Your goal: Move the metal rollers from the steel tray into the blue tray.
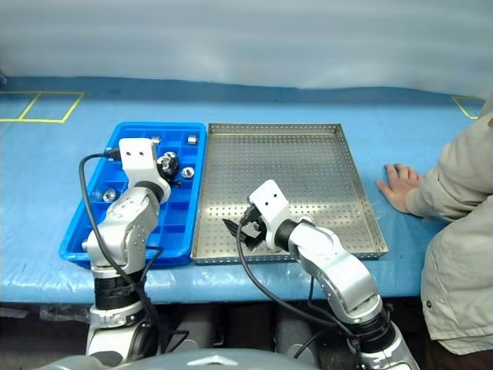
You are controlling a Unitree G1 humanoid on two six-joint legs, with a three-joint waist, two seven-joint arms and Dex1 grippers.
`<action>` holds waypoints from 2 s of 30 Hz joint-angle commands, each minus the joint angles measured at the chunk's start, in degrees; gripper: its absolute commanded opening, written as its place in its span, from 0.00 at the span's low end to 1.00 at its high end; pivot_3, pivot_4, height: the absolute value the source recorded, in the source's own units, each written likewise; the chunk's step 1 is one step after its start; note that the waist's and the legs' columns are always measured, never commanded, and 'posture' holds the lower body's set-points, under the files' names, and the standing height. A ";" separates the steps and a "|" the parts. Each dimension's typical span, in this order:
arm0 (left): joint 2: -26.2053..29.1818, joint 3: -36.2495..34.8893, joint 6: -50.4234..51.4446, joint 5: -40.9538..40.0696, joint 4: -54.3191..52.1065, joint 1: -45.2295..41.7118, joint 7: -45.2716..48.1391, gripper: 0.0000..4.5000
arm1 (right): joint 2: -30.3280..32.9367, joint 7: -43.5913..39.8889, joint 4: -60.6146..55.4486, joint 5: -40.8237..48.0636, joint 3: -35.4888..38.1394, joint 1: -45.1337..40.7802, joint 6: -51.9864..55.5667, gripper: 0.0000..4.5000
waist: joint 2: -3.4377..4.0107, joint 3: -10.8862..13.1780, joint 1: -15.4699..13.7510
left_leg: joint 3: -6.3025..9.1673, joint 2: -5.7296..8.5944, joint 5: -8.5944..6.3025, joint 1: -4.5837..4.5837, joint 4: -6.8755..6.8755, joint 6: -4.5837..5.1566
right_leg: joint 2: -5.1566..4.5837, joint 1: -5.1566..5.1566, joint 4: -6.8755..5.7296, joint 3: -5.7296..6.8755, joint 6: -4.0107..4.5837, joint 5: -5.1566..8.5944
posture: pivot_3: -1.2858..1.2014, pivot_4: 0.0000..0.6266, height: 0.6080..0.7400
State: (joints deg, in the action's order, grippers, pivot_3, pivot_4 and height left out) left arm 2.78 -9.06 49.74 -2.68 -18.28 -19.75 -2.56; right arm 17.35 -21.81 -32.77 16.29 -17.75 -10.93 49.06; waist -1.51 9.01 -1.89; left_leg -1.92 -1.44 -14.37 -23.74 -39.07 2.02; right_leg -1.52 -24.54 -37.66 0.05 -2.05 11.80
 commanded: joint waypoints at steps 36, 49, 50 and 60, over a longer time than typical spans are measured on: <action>11.21 25.13 7.41 -13.65 5.51 -13.25 30.95 0.99 | 4.01 8.05 -17.05 0.84 18.06 21.02 4.23 1.00 | 0.06 -0.03 3.88 | -0.07 -0.06 -0.01 0.05 0.01 0.00 | 0.08 -0.04 -0.07 -0.06 0.37 0.23 | 0.46 0.24 1.00; 6.50 38.06 -7.57 -6.56 26.98 -22.06 40.77 0.99 | 2.39 10.99 -19.54 0.76 19.30 25.67 3.86 1.00 | 0.09 -0.05 5.80 | -0.16 -0.03 -0.02 0.05 0.02 0.03 | 0.05 -0.07 -0.03 -0.18 0.37 0.25 | 0.43 0.24 1.00; 5.81 38.37 -8.52 -6.00 28.10 -22.64 41.12 0.99 | 2.37 11.10 -19.54 0.78 19.33 25.64 3.91 1.00 | 0.09 -0.05 5.87 | -0.16 -0.03 -0.02 0.03 0.02 0.04 | 0.06 -0.08 -0.03 -0.18 0.37 0.25 | 0.43 0.24 1.00; 1.41 41.25 -13.17 -0.21 37.79 -27.23 43.45 0.99 | 1.89 11.97 -19.91 0.74 18.49 25.94 3.72 1.00 | 0.09 -0.05 6.49 | -0.20 -0.04 -0.03 0.03 0.01 0.05 | 0.07 -0.10 -0.03 -0.22 0.35 0.25 | 0.43 0.24 1.00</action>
State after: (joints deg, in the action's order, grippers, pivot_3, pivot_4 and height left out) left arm 4.76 32.17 37.94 -4.17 19.08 -45.09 40.92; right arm 19.47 -10.04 -50.18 16.97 0.51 14.99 53.24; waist -1.41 8.97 4.60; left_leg -2.11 -1.48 -14.40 -23.72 -39.05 2.07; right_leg -1.45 -24.65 -37.70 -0.17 -1.71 12.05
